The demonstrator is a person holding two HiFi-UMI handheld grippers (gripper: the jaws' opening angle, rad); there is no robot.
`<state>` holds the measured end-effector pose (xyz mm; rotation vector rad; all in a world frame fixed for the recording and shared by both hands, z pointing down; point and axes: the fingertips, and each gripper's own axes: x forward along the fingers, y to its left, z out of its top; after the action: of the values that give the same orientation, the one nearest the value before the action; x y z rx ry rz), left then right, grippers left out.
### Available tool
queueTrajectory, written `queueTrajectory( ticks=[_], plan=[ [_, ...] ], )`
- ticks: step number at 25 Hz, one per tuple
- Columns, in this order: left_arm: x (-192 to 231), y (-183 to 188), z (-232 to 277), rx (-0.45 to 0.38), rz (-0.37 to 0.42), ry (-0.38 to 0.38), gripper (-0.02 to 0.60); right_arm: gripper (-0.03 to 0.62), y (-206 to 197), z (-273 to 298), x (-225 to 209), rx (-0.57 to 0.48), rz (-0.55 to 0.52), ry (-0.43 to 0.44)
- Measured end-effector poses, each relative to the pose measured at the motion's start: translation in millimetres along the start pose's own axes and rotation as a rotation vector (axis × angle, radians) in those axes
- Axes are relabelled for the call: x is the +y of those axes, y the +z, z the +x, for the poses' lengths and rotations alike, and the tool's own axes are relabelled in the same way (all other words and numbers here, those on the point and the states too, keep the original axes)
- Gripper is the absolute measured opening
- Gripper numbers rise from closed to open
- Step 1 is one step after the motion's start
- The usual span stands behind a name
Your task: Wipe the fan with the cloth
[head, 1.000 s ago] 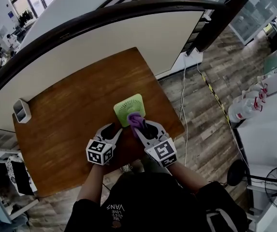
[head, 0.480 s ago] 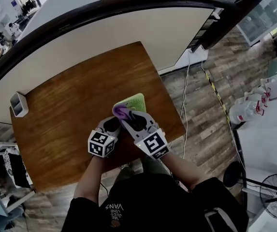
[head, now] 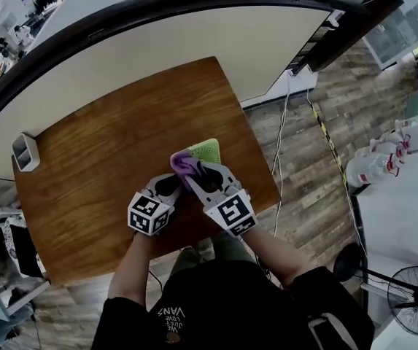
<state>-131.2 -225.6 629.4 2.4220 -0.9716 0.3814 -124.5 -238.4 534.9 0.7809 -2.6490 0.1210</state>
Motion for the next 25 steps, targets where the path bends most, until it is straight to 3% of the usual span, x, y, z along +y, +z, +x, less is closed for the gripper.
queueTrajectory(
  ticks=[19, 25],
  plan=[
    [1, 0, 0, 0.007, 0.002, -0.013, 0.086, 0.094, -33, -59, -95, 0.048, 0.145, -0.304],
    [2, -2, -4, 0.007, -0.011, 0.022, 0.111, 0.094, -29, -57, -62, 0.024, 0.151, -0.247]
  ],
)
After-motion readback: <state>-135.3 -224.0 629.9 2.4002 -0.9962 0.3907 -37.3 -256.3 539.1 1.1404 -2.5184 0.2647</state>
